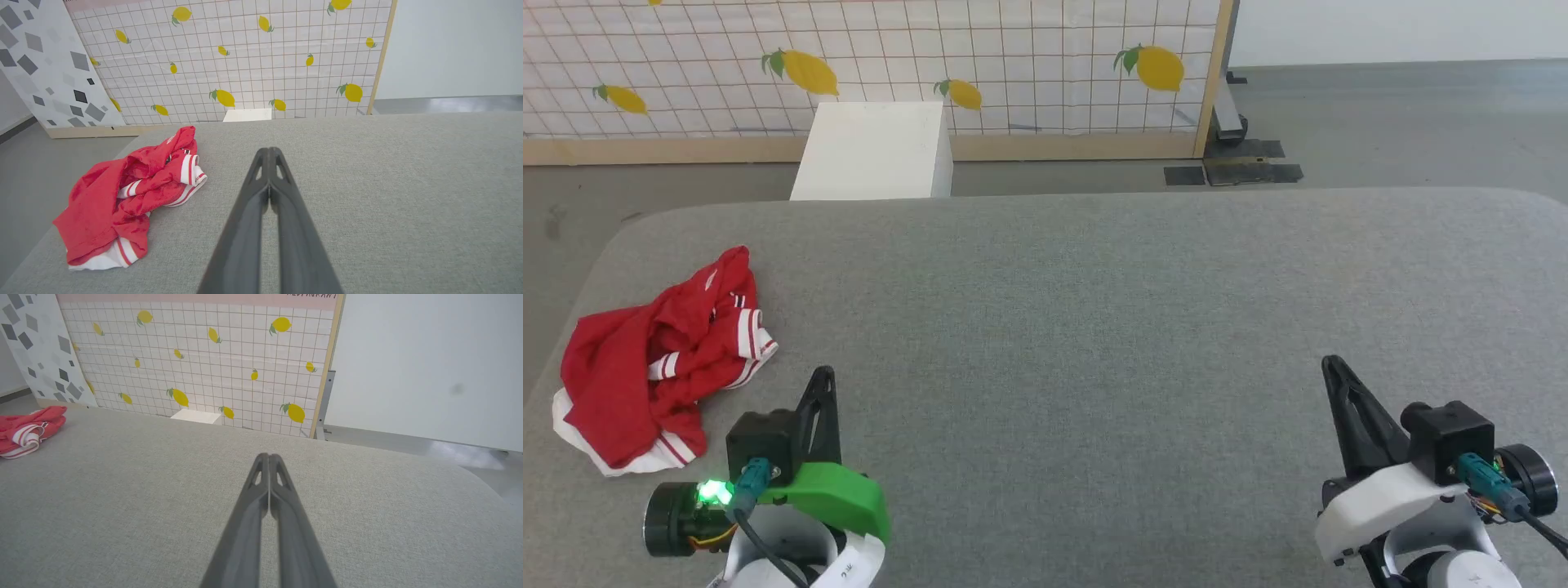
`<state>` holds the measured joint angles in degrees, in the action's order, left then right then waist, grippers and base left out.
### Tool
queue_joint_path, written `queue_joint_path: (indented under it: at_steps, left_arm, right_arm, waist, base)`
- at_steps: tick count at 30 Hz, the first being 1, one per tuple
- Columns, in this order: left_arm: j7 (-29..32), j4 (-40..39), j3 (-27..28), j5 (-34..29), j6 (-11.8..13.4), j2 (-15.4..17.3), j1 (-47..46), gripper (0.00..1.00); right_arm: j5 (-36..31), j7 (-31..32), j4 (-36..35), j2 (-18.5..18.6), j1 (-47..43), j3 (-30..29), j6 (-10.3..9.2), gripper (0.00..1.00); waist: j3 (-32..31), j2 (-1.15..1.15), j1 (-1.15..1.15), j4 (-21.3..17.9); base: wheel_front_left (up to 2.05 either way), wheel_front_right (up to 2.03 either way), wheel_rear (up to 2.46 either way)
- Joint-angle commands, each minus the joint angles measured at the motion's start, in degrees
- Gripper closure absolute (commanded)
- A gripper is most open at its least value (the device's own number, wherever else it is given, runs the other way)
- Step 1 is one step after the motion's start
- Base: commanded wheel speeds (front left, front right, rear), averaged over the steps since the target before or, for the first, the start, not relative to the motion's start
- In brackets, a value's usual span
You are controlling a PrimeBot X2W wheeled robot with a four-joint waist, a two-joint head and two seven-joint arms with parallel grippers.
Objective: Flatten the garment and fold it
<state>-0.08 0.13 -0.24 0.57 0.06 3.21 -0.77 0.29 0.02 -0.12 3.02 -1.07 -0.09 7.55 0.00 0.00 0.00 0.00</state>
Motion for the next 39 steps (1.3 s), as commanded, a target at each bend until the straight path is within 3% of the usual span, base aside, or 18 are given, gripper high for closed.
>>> queue_joint_path:
  at_steps: [1,39]
  left_arm:
    - [0.08,-0.13,0.24,-0.57,-0.06,-0.34,0.77,1.0]
    - [0.08,-0.13,0.24,-0.57,-0.06,-0.34,0.77,1.0]
  right_arm:
    - [-0.29,-0.02,0.12,-0.14,1.07,0.09,-0.06,1.0]
    - [-0.29,-0.02,0.12,-0.14,1.07,0.09,-0.06,1.0]
  waist:
    - [0.0,0.0,0.0,0.0]
    - [0.0,0.0,0.0,0.0]
  base:
    - [0.0,0.0,0.0]
    - [0.0,0.0,0.0]
